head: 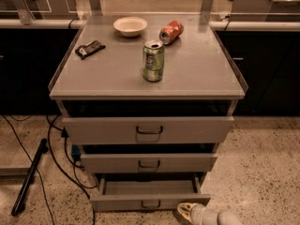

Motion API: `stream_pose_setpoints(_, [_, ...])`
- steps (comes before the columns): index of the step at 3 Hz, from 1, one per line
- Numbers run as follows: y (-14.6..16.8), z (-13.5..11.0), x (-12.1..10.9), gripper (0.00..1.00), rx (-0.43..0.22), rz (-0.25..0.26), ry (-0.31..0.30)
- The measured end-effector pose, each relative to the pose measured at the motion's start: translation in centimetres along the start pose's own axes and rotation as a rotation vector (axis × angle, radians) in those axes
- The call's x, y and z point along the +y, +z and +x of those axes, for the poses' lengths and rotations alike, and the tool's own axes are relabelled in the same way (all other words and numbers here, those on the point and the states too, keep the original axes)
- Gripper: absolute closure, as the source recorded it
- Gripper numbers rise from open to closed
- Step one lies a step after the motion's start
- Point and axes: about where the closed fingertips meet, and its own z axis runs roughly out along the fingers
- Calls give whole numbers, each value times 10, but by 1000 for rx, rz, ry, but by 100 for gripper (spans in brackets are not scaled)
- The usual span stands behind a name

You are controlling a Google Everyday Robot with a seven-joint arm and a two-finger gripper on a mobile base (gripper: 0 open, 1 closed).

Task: Close bottom drawer

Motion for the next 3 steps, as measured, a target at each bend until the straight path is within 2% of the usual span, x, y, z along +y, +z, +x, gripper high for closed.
stream_pose_setpoints(3, [24, 12, -39, 100, 8, 64, -17])
